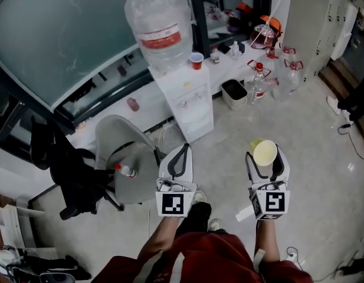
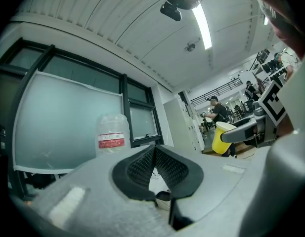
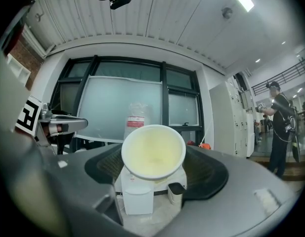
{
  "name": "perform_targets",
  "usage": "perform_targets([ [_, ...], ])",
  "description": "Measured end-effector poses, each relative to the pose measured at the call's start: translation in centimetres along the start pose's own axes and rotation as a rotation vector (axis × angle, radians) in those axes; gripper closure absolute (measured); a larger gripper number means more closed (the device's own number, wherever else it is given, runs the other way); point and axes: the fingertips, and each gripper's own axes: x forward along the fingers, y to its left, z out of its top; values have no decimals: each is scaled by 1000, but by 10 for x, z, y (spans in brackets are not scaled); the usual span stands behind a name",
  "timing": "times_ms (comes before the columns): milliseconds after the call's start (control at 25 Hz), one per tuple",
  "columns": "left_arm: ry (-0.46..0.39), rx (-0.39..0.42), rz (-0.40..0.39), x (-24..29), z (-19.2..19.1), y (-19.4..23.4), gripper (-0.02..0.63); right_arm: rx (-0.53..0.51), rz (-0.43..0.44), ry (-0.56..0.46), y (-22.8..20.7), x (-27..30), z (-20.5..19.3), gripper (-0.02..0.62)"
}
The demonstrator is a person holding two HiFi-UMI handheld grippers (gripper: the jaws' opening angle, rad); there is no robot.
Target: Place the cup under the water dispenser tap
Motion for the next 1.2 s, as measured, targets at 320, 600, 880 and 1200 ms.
perform_targets([
  [320,6,-21,46,57,-31,53,603,-23,52,17,13,88,-4,237],
  [600,11,-82,117,90,-62,130,603,-41,127,46,55,179,-7,236],
  [880,72,-130,166,112,-107,181,603,-37,215,104,100,253,-28,236],
  [1200,126,-179,199,125,-165,212,603,-43,283,188,137,307,-77,236],
])
